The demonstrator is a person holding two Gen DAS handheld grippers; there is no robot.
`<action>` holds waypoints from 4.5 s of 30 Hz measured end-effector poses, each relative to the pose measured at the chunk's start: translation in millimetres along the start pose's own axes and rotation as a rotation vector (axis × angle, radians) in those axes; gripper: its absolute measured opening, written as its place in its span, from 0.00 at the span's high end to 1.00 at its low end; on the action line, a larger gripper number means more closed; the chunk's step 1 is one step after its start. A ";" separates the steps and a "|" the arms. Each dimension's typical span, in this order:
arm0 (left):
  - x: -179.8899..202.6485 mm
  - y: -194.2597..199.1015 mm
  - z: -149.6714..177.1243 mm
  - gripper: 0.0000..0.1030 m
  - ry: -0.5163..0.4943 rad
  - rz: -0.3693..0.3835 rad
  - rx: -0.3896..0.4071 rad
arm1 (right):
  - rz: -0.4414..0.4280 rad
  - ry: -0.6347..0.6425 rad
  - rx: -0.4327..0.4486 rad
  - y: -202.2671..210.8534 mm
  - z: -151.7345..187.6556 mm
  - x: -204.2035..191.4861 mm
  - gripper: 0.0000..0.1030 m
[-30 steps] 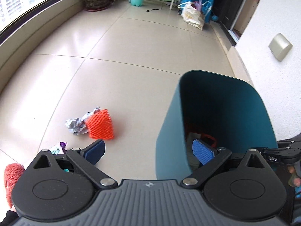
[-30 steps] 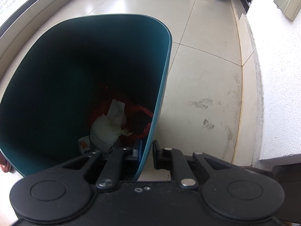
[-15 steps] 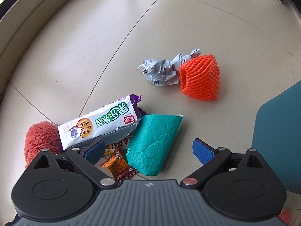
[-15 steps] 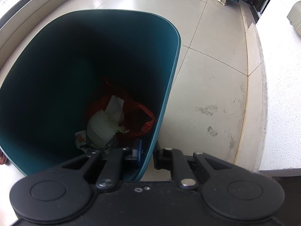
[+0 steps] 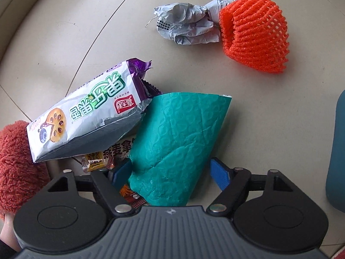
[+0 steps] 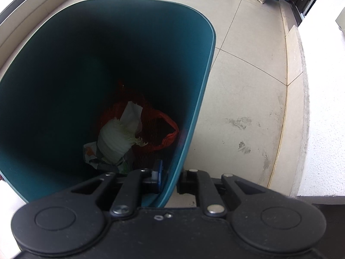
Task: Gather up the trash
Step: 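Return the left tool to the pile and grasp the teal paper, then drop the teal paper into the wastebasket by opening the left tool, then lower the left tool to the orange foam net and grasp it, then carry the orange foam net over the wastebasket with the left tool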
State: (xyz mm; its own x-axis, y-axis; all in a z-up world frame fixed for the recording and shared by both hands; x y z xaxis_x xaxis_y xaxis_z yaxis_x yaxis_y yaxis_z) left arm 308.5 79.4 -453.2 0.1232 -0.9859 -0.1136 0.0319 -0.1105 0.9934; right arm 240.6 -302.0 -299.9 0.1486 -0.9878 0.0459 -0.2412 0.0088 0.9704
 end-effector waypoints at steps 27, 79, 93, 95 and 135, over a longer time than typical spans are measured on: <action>27.6 199.1 12.2 0.77 -0.001 0.151 0.224 | -0.022 -0.027 0.013 4.5 -0.7 5.7 0.89; 278.3 298.8 52.9 0.31 -0.483 0.389 0.268 | -0.085 -0.051 0.048 14.4 3.9 19.9 0.89; 138.9 316.2 1.1 0.22 -0.220 0.339 0.397 | -0.098 -0.079 0.059 21.2 3.9 23.2 0.89; 117.8 300.9 -14.0 0.22 -0.154 0.335 0.378 | -0.097 -0.081 0.060 23.3 4.0 23.9 0.89; 32.3 80.7 -81.1 0.80 0.138 0.213 0.084 | -0.038 -0.013 0.029 4.0 7.4 7.6 0.91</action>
State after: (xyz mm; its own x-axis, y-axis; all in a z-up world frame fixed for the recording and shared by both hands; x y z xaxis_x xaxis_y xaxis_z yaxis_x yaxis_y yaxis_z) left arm 395.5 48.9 -378.1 0.2527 -0.9621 0.1022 -0.0913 0.0814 0.9925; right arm 233.7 -310.7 -297.5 0.1458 -0.9893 0.0057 -0.2638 -0.0333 0.9640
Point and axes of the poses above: each gripper's, at about its wrist camera, not at the fingertips, and y roughly against the way its jaws point, x to its right, z to its underside, the point moved 9 cm from there along -y, roughly the way its jaws point, and after that the axes turned 5 degrees about -x, right-handed, at the moved point
